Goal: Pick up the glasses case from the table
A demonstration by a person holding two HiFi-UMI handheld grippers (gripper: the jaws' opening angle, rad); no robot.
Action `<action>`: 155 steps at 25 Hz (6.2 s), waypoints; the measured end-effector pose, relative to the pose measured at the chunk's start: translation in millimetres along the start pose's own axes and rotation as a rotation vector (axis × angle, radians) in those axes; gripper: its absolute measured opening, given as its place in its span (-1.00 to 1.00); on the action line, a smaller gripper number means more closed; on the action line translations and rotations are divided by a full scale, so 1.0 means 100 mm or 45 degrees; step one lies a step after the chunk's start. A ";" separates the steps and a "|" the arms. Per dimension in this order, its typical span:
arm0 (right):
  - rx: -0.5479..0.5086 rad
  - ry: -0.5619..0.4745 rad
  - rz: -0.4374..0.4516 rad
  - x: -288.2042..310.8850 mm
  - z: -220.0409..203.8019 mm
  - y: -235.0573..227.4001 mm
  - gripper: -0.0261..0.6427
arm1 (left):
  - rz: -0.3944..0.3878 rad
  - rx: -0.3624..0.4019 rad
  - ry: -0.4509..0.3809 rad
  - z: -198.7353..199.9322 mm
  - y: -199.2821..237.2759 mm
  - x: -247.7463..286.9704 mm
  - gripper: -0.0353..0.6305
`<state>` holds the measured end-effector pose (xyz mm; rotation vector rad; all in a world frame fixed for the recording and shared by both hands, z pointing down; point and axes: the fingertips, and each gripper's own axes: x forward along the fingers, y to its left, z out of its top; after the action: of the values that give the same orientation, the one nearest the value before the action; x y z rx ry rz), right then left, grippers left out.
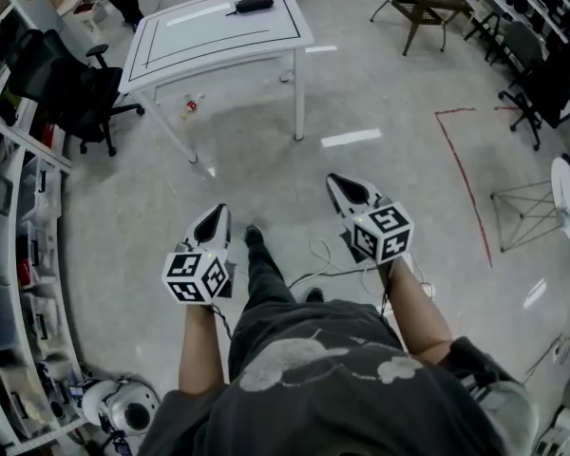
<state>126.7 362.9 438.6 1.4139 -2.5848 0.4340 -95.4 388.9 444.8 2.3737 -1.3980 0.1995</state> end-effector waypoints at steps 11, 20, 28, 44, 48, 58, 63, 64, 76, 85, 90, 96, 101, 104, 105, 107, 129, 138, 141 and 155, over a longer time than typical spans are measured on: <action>0.061 0.052 -0.078 1.22 0.25 -0.62 -0.92 | -0.040 -0.004 0.042 0.44 0.90 1.10 -0.89; 0.063 0.148 -0.092 2.88 0.63 -0.79 -0.92 | -0.050 -0.061 0.092 1.00 2.21 1.99 -0.89; 0.119 0.165 -0.190 3.73 0.85 -1.03 -0.92 | -0.155 -0.039 0.129 1.36 2.85 2.68 -0.88; 0.135 0.070 -0.188 4.87 1.44 -2.28 -0.92 | -0.148 0.030 0.054 2.12 3.15 4.06 -0.88; 0.139 0.074 -0.130 5.28 1.64 -2.76 -0.92 | -0.104 0.044 0.048 2.36 3.20 4.56 -0.88; 0.154 0.162 -0.032 6.10 1.87 -3.71 -0.92 | -0.065 0.047 0.099 2.71 3.25 5.84 -0.88; 0.160 0.181 0.003 6.38 1.99 -4.07 -0.92 | -0.106 0.144 0.122 2.87 3.18 6.38 -0.84; 0.159 0.184 0.008 6.43 2.02 -4.13 -0.92 | -0.120 0.168 0.129 2.90 3.17 6.48 -0.73; 0.191 0.219 0.019 6.82 2.05 -4.56 -0.92 | -0.305 0.587 0.393 2.79 3.16 7.56 0.33; 0.225 0.229 -0.011 6.99 2.00 -4.80 -0.92 | -0.422 0.879 0.672 2.57 3.28 8.26 0.43; 0.235 0.258 0.001 7.09 1.91 -4.86 -0.92 | -0.511 0.971 0.861 2.37 3.26 8.48 0.43; 0.208 0.248 0.003 7.18 1.94 -4.91 -0.92 | -0.532 1.018 1.024 2.19 3.33 8.65 0.43; 0.213 0.257 0.020 7.22 1.90 -4.90 -0.92 | -0.549 1.101 1.069 2.12 3.35 8.72 0.41; 0.219 0.257 0.021 7.22 1.91 -4.91 -0.92 | -0.590 1.078 1.123 2.09 3.33 8.71 0.32; 0.222 0.256 0.020 7.21 1.90 -4.91 -0.92 | -0.603 1.060 1.138 2.08 3.32 8.70 0.21; 0.228 0.261 0.019 7.18 1.88 -4.91 -0.92 | -0.611 1.046 1.144 2.07 3.31 8.69 0.18; 0.168 0.218 0.069 6.93 2.14 -4.47 -0.92 | -0.369 0.495 0.702 2.79 3.19 7.91 0.10; 0.125 0.193 0.105 6.74 2.20 -3.92 -0.92 | -0.355 0.273 0.544 2.90 3.21 7.16 0.10; 0.127 0.182 0.071 6.63 2.18 -3.75 -0.93 | -0.352 0.226 0.500 2.87 3.24 6.83 0.10; 0.096 0.117 -0.032 5.86 2.08 -2.84 -0.93 | -0.337 0.132 0.400 2.60 3.36 5.44 0.10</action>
<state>49.3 -316.1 454.6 1.4138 -2.4998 0.5842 -134.3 -300.1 456.2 2.4489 -0.9423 0.5556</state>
